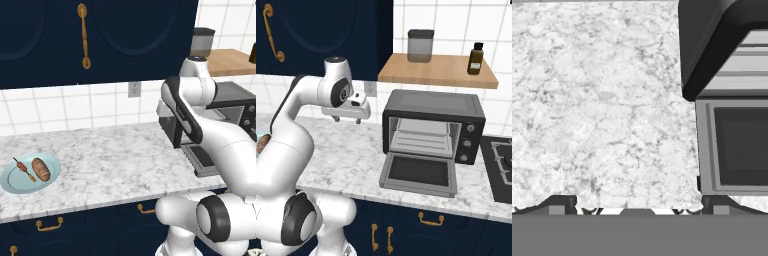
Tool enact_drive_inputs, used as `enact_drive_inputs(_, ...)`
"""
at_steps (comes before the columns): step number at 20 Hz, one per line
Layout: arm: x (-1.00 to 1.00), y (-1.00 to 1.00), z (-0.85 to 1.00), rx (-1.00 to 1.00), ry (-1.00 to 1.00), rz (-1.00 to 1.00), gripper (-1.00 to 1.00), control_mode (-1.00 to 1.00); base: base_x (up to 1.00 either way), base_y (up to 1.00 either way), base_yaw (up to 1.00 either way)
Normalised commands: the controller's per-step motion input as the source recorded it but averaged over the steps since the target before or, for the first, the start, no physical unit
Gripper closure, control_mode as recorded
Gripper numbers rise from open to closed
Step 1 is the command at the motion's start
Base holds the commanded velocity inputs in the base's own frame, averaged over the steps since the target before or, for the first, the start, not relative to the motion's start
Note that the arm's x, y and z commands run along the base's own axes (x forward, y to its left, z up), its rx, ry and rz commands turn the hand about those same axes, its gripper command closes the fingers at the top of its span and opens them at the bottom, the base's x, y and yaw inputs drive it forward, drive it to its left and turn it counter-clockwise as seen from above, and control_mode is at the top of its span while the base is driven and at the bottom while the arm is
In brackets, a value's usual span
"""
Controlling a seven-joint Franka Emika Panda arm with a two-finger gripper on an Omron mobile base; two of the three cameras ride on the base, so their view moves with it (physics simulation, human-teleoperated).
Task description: Pick up the kebab skewer and baguette bread, and place them inside the toaster oven. Close the toaster oven door and start by setting the timer.
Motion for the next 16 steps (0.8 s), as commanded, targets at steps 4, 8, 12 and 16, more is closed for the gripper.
enact_drive_inputs(4,0.00,0.00,0.00,0.00,0.00,0.00,-1.00,1.00,0.00,0.00,0.00)
enact_drive_inputs(8,0.00,0.00,0.00,0.00,0.00,0.00,-1.00,1.00,0.00,0.00,0.00)
enact_drive_inputs(12,-0.02,-0.03,0.00,0.00,-0.01,0.00,-1.00,-1.00,-0.01,-0.02,0.00)
enact_drive_inputs(16,-0.46,-0.17,0.00,0.03,-0.26,0.01,-1.00,-1.00,0.00,0.00,0.00)
